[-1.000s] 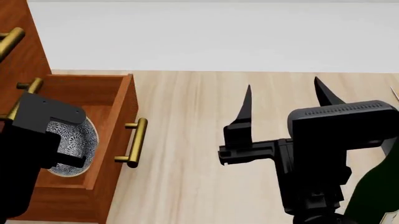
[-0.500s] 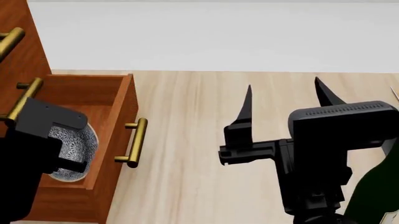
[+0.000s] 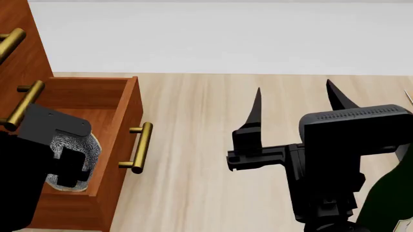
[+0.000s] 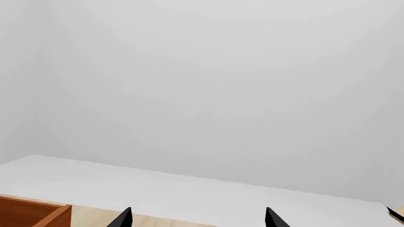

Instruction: Put the bowl in the bottom drawer of the cabinet.

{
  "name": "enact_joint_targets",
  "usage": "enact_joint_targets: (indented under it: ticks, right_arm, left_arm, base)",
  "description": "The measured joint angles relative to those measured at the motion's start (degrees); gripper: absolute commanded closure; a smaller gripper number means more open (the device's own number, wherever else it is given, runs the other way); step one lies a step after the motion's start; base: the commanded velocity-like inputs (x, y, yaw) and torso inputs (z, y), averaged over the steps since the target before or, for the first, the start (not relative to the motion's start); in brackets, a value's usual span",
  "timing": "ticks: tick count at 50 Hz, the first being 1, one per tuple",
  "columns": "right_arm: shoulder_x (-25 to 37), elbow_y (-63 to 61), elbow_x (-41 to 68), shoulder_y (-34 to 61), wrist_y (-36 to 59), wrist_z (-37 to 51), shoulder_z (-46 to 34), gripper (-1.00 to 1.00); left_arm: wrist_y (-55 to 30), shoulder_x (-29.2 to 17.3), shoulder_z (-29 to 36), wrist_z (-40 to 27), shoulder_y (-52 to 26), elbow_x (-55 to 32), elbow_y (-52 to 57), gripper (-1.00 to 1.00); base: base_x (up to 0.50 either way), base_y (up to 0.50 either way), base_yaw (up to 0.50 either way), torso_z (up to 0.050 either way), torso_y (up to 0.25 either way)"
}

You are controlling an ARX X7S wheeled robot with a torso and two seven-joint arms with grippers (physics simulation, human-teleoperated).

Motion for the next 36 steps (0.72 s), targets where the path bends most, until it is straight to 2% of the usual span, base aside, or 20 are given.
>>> enact_joint_targets:
  ticks: [36]
  right_arm:
    - [0.5, -1.5, 0.7, 0.4, 1.1, 0.9, -0.3, -1.0]
  left_arm:
    - [-3.0, -2.4, -2.2, -2.6, 0.6, -2.3, 7.5, -1.0]
  base:
    - [0.0, 0.0, 0.0, 0.0, 0.0]
